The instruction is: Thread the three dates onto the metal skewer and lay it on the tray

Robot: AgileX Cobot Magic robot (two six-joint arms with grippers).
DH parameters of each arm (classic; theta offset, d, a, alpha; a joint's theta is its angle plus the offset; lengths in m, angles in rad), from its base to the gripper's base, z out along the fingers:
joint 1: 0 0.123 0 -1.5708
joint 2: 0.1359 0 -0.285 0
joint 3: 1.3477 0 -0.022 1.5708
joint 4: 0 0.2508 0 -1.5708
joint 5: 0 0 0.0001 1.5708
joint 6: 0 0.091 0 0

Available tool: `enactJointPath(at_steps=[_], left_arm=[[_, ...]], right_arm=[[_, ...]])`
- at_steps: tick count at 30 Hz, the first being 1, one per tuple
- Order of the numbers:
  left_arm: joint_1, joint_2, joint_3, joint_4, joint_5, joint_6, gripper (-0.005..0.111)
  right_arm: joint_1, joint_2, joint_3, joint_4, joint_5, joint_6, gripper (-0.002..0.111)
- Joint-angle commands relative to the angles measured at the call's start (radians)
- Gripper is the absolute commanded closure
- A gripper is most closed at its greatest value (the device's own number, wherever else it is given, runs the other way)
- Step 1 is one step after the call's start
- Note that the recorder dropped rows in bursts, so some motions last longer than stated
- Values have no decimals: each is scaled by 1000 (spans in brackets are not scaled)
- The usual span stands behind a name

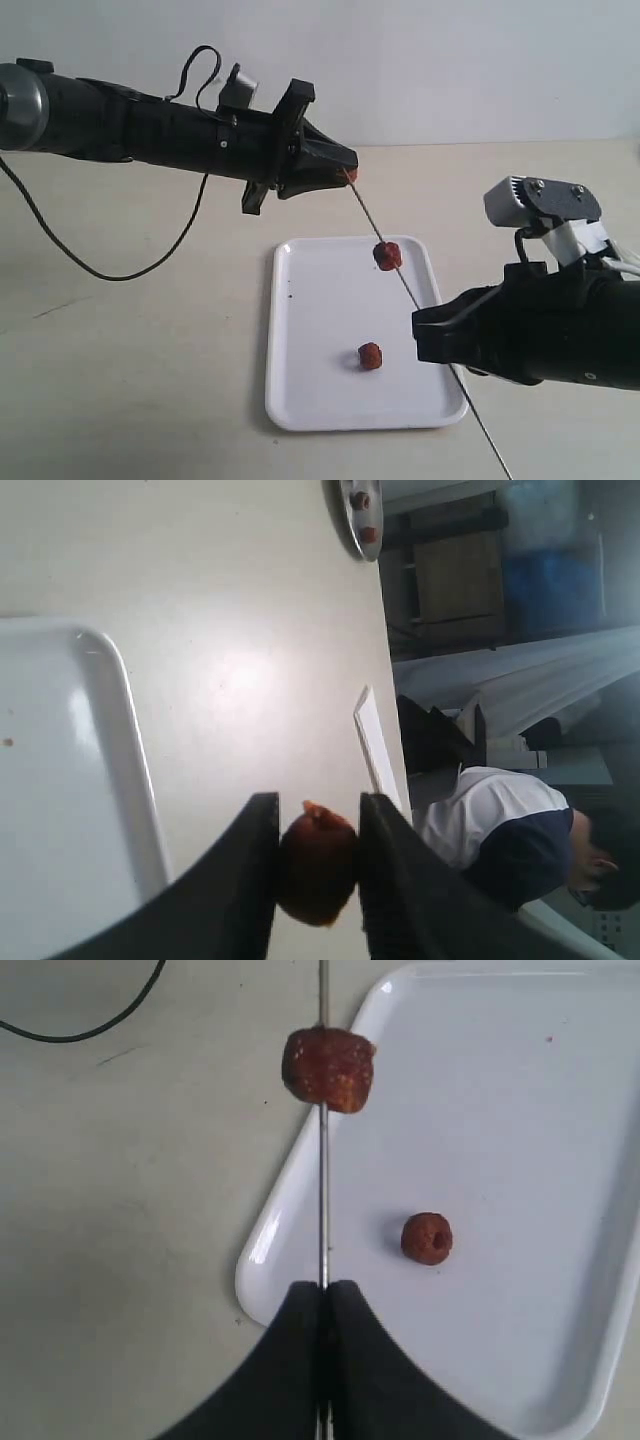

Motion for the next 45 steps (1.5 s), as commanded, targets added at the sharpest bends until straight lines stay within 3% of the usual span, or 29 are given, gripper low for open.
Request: enactJointPath(at_steps=[1, 45], left_arm=[[4, -7, 2, -19, 6, 10, 79], [-12, -7, 2, -24, -57, -14, 79]], right_arm=[[0, 11, -9, -2, 2, -1, 108], [0, 66, -40, -2, -15, -3, 108]])
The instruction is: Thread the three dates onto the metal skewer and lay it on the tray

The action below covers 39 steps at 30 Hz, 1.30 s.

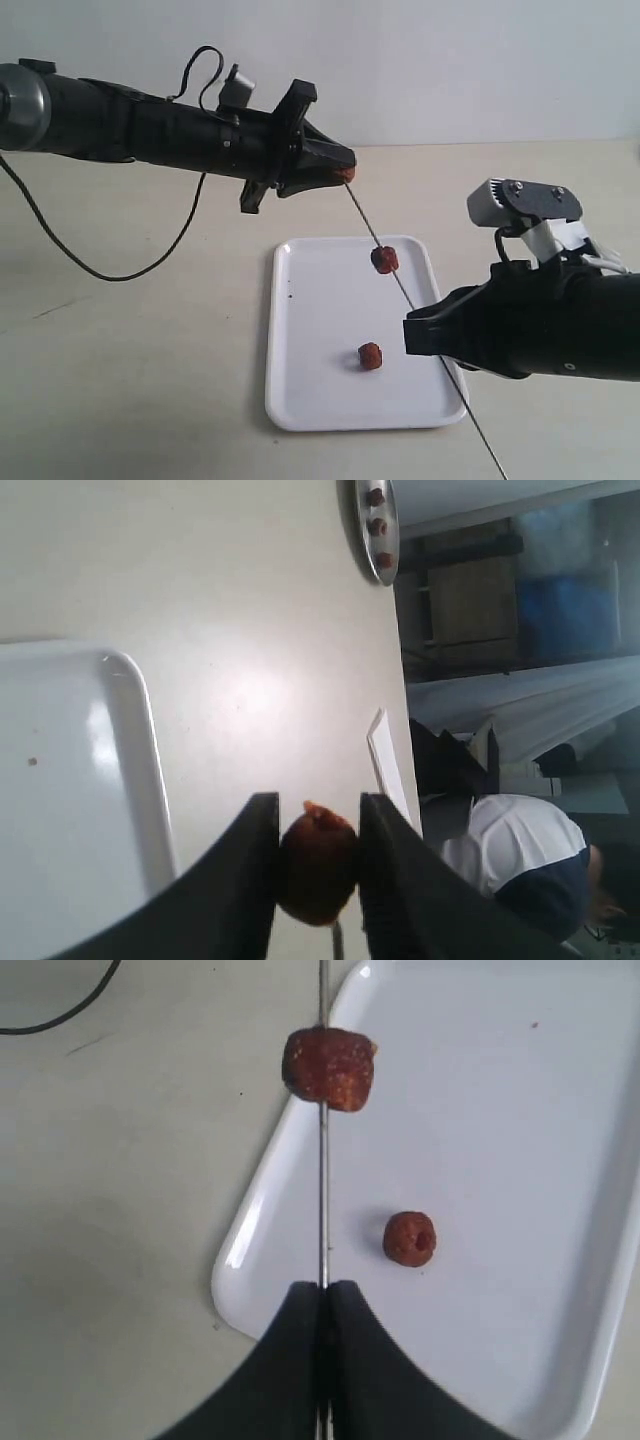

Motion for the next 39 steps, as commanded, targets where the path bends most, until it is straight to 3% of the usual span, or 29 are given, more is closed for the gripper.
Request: enactJointPath(at_steps=[1, 39], left_arm=[[-8, -7, 2, -19, -3, -5, 79], [-20, -7, 2, -57, 20, -5, 79]], right_arm=[[0, -1, -8, -2, -1, -3, 108], [0, 1, -76, -2, -27, 36, 108]])
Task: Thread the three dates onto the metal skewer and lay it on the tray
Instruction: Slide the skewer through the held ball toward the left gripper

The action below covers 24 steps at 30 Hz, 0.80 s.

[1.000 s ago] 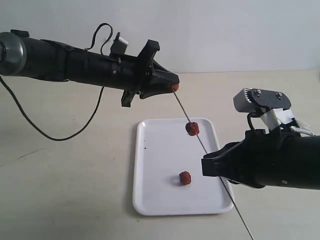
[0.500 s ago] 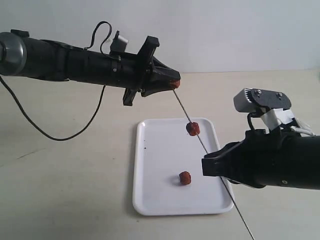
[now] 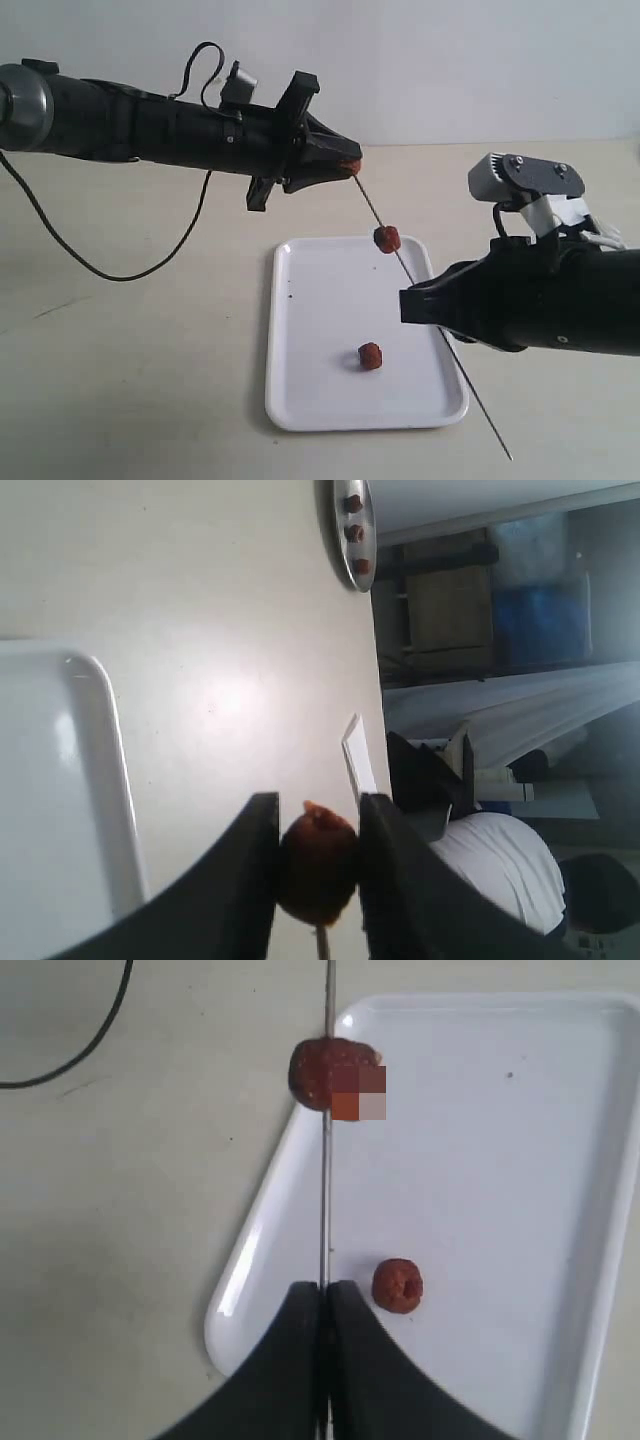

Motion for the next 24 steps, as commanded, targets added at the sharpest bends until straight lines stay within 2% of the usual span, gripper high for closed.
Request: enactJointPath(at_steps=[1, 10, 24], left_arm=[[-15, -7, 2, -14, 10, -5, 79], [-17, -7, 2, -23, 10, -5, 79], [-17, -7, 2, -23, 10, -1, 79]], right_arm=[[0, -3, -36, -2, 14, 25, 108], [0, 14, -88, -2, 12, 92, 108], [0, 199, -216, -2, -2, 113, 108]])
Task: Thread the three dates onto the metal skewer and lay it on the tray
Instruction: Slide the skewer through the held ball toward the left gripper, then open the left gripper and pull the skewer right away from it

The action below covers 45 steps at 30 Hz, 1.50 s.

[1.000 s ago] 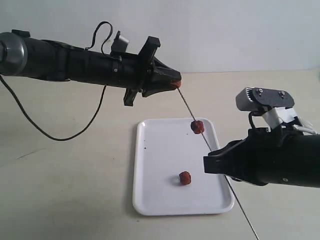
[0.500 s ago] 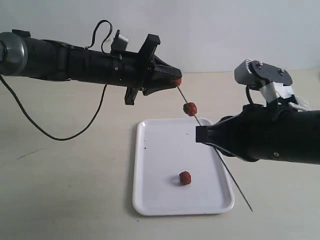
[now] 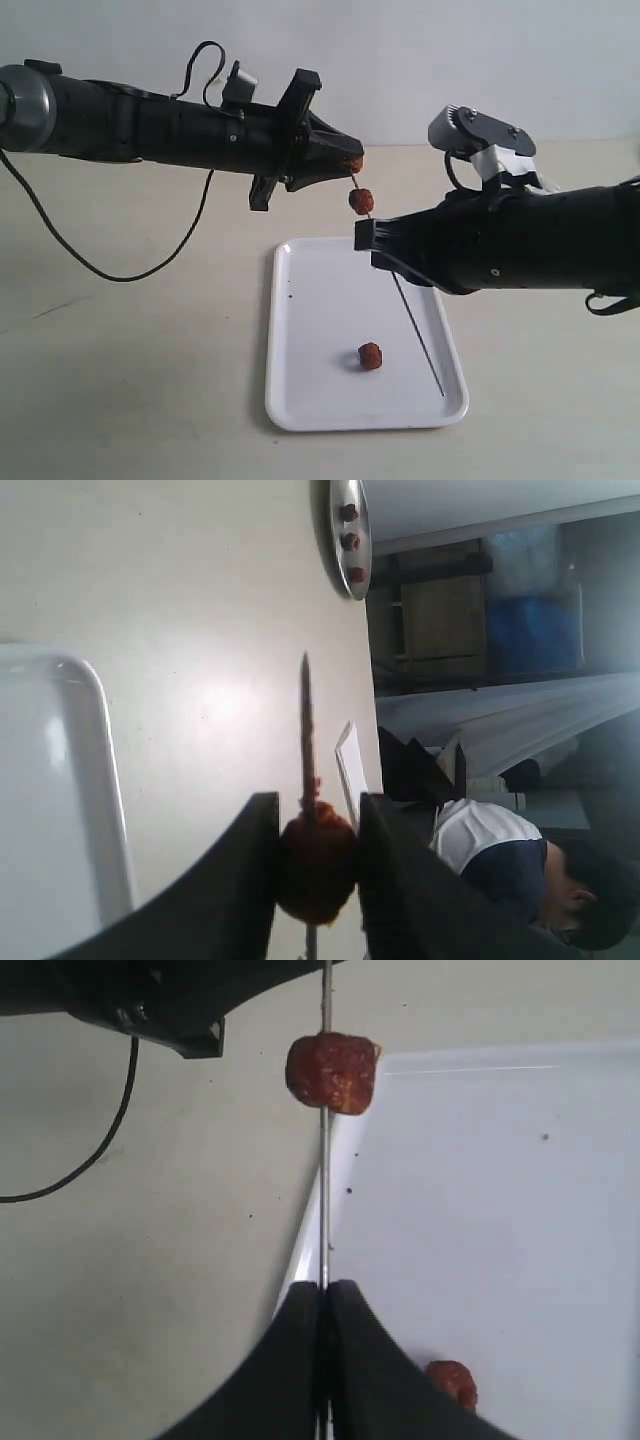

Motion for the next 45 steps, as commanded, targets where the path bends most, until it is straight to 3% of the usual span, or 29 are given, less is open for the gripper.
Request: enactJointPath(at_steps=[1, 12, 22, 31, 37, 41, 45], left_arm=[[-11, -7, 2, 5, 18, 3, 79], [-11, -7, 2, 20, 22, 44, 78], [-11, -7, 2, 29, 22, 71, 50], [2, -7, 2, 120, 28, 97, 50], [2, -17, 2, 314, 59, 102, 55], [-11, -17, 2, 417, 119, 102, 65], [-50, -19, 2, 528, 181, 138, 65]], right_arm=[[0, 31, -42, -2, -18, -2, 108], [0, 79, -100, -2, -52, -2, 108], [0, 81, -100, -2, -85, -2, 108], [0, 47, -91, -2, -194, -4, 108], [0, -60, -2, -2, -379, -64, 108], [0, -164, 68, -2, -378, -90, 108], [0, -253, 128, -2, -324, -90, 108]])
